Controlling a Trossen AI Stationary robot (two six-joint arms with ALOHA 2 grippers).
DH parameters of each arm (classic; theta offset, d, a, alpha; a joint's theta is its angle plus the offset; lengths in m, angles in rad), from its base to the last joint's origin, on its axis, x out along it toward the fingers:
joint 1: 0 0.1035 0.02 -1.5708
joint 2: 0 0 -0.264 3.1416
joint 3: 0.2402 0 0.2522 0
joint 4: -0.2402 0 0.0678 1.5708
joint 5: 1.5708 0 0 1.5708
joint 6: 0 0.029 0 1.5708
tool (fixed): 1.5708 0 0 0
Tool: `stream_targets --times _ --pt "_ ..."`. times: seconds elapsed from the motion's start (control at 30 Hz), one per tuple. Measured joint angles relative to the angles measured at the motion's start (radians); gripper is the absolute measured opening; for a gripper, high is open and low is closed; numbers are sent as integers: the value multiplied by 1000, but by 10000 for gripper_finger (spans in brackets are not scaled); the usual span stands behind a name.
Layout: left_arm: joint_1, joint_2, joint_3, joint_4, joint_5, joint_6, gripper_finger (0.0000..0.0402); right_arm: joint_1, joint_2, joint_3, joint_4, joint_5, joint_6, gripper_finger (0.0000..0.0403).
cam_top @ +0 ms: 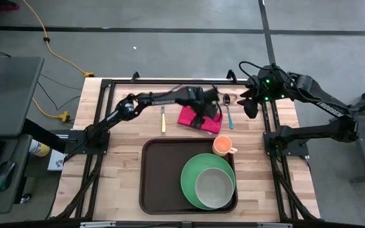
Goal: Set up tray
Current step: Put the red cloth table napkin to the left side of the brown tray
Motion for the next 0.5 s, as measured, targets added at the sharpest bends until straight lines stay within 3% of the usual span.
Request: stream_targets --times 0.13,0.23,0.5 --pt "-72 0 0 11 -138 148 269 0 0 0 -27 -8 -1 170" --pt "-101 0 0 37 -182 159 269 0 0 0 -44 -9 0 170" --pt "-111 63 3 54 -196 -92 269 6 0 0 -50 -1 0 170"
